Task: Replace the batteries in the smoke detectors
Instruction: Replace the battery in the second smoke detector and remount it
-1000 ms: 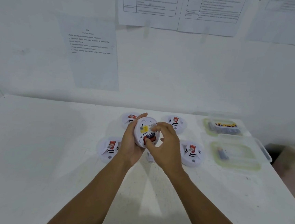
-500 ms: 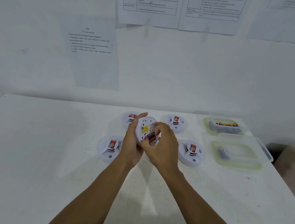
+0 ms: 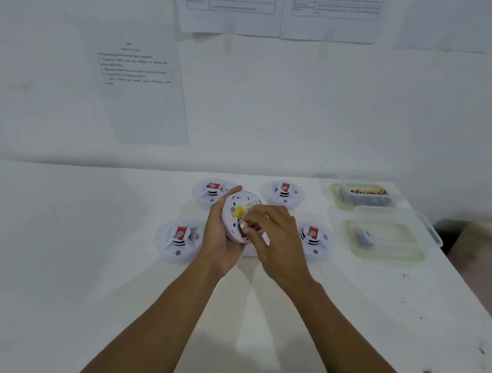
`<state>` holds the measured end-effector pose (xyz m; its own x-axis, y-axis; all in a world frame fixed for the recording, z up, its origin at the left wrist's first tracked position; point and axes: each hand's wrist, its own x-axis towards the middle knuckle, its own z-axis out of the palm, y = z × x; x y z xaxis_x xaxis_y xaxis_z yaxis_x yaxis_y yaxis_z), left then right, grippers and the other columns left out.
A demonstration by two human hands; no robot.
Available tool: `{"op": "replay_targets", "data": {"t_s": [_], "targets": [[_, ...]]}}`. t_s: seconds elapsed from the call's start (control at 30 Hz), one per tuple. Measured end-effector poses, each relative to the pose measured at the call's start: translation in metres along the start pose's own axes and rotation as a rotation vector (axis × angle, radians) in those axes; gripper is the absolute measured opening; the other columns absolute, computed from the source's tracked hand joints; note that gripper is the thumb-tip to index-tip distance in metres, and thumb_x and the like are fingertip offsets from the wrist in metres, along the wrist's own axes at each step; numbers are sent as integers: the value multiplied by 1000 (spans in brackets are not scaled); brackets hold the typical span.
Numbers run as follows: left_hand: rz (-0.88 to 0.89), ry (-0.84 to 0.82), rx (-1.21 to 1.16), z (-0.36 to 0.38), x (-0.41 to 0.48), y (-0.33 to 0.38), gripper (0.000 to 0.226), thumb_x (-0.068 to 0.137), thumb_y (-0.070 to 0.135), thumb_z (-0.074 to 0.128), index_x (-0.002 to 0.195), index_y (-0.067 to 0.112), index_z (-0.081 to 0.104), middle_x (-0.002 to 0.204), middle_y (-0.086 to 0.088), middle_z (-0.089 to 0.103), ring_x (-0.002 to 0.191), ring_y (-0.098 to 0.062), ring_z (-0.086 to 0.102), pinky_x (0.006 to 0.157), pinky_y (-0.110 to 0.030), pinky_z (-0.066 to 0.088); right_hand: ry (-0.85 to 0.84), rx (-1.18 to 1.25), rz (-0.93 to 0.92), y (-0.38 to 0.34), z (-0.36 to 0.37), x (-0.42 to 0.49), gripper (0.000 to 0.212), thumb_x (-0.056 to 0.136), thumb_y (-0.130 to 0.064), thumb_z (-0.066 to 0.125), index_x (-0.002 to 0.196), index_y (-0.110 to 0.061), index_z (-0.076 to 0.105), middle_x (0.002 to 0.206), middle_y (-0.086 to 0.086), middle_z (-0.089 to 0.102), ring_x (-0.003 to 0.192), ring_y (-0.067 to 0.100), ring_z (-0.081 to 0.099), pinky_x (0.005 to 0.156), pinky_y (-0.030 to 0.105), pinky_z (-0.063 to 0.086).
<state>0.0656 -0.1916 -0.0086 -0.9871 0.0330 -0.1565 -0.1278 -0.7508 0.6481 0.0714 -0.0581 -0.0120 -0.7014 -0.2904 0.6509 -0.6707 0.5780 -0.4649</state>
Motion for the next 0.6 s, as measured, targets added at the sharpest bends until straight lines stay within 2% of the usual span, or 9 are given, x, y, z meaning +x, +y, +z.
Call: {"op": "replay_targets", "data": {"t_s": [0.03,0.1,0.2,0.27,0.33,0.43,0.5,0.6], "targets": [[-3,-16,-5,4,0,-6,45,96,40,48,138,21,53,114,-9,63,95,-22,60,74,-32,51,0,17,16,3,-9,-1,15,90,-23,63,101,-14,67,106,-1,68,100,16,56,82,37,49],[-8,-33,-11,12,2,-20,39,98,39,46,132,23,58,120,-11,63,103,-27,61,87,-39,51,6,65,86,14,-34,-1,17,91,-26,60,101,-14,67,98,-4,67,92,12,56,80,31,47],[-14,-54,-22,28,4,-38,35,99,36,45,126,23,63,136,-15,58,120,-34,55,106,-51,39,31,85,141,45,-78,3,17,91,-20,62,106,-18,71,94,-6,71,83,8,59,76,20,44],[-20,-76,-27,44,7,-49,35,99,37,43,122,25,65,138,-13,57,123,-34,54,109,-54,35,17,103,190,71,-112,7,12,89,-15,66,98,-17,74,90,-7,73,77,0,60,71,8,40],[-18,-93,-25,61,9,-62,37,96,38,45,125,24,63,141,-11,55,129,-34,50,112,-56,31,-48,109,264,98,-145,11,8,86,-8,70,89,-13,74,82,-6,73,72,-3,61,65,4,39],[-2,-97,-30,82,12,-84,51,89,40,52,134,19,57,141,-13,54,134,-36,46,112,-55,33,-147,25,406,143,-179,13,8,83,-12,72,82,-19,72,76,-5,71,66,4,63,65,12,43],[3,-91,-20,95,14,-96,49,87,42,53,130,20,62,134,-12,60,126,-35,52,107,-53,37,-212,-69,476,171,-191,16,12,83,-20,71,77,-29,68,75,-8,71,71,7,65,67,26,50],[-13,-63,-10,106,16,-111,57,84,46,57,137,24,55,138,-10,57,129,-33,52,106,-52,37,-369,-169,572,200,-198,20,15,82,-28,70,70,-34,65,74,-8,72,76,12,66,70,32,54]]}}
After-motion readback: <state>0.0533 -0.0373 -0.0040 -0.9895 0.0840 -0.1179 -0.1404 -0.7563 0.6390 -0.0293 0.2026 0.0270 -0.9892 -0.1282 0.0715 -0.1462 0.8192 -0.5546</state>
